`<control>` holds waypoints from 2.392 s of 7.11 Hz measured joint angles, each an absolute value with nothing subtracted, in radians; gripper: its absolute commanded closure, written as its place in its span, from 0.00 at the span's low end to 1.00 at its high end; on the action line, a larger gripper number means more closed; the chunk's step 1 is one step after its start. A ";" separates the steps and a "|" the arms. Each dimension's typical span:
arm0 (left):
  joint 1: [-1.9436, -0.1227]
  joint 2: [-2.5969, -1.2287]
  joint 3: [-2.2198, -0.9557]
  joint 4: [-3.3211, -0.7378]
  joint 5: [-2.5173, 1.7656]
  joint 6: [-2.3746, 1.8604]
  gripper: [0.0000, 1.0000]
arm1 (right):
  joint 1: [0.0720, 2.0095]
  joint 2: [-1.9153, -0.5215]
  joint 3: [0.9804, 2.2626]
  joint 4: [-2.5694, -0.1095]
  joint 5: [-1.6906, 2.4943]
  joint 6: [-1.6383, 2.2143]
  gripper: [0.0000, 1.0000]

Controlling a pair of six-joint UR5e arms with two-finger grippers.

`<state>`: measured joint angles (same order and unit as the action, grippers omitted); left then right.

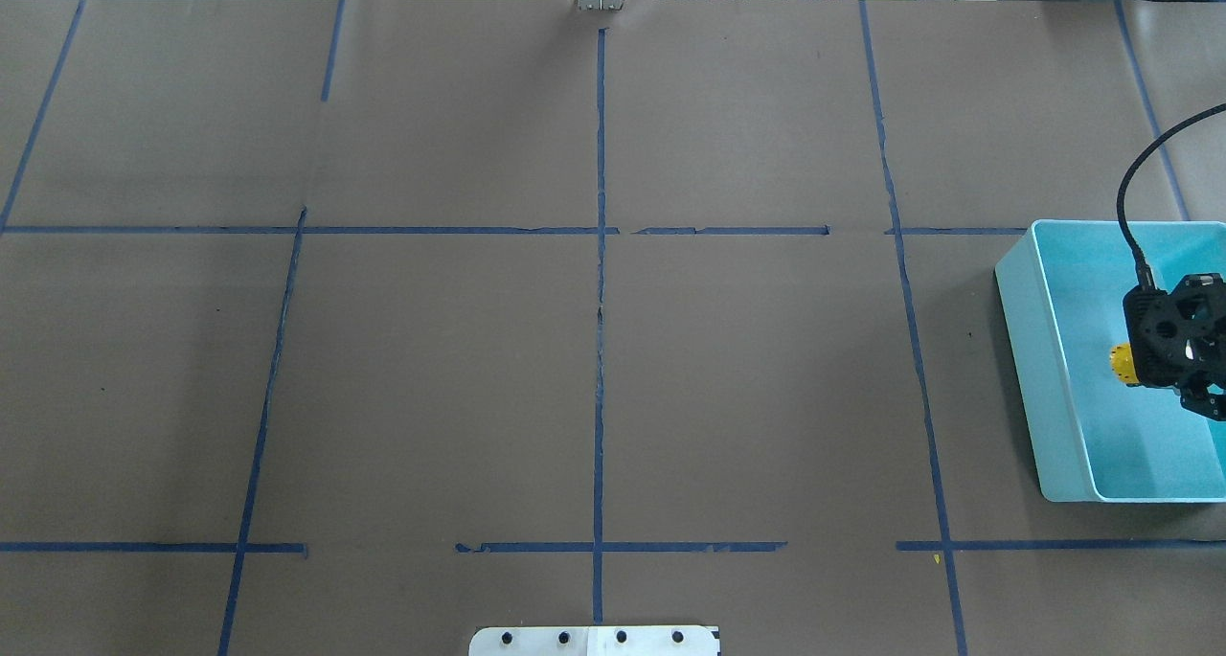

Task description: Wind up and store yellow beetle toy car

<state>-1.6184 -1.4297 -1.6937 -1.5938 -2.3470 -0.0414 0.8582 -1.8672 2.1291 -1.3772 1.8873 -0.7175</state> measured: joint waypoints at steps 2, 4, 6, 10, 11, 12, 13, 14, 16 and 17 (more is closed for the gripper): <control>-1.618 -1.431 -1.692 -1.594 -2.347 -0.041 0.00 | 0.857 -1.872 2.103 -1.339 1.887 -0.718 0.24; -1.618 -1.432 -1.690 -1.594 -2.347 -0.041 0.00 | 0.854 -1.867 2.094 -1.333 1.888 -0.716 0.01; -1.618 -1.432 -1.689 -1.596 -2.347 -0.041 0.00 | 0.854 -1.863 2.091 -1.334 1.894 -0.715 0.01; -1.618 -1.433 -1.686 -1.605 -2.348 -0.041 0.00 | 0.925 -1.853 2.085 -1.385 1.980 -0.712 0.01; -1.618 -1.433 -1.686 -1.602 -2.348 -0.040 0.00 | 1.011 -1.850 2.067 -1.422 2.011 -0.708 0.01; -1.618 -1.433 -1.686 -1.600 -2.347 -0.040 0.00 | 1.127 -1.840 2.021 -1.464 2.063 -0.702 0.01; -1.618 -1.433 -1.686 -1.601 -2.347 -0.041 0.00 | 1.251 -1.807 1.951 -1.524 2.126 -0.698 0.01; -1.617 -1.433 -1.686 -1.603 -2.347 -0.041 0.00 | 1.375 -1.734 1.855 -1.627 2.181 -0.697 0.01; -1.617 -1.434 -1.684 -1.606 -2.347 -0.040 0.00 | 1.557 -1.572 1.660 -1.798 2.212 -0.693 0.01; -1.617 -1.434 -1.684 -1.606 -2.347 -0.040 0.00 | 1.607 -1.540 1.608 -1.823 2.205 -0.642 0.01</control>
<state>-1.6168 -1.4342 -1.6835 -1.6056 -2.3470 -0.0404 1.6066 -1.5402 1.6080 -1.8227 2.2053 -0.6421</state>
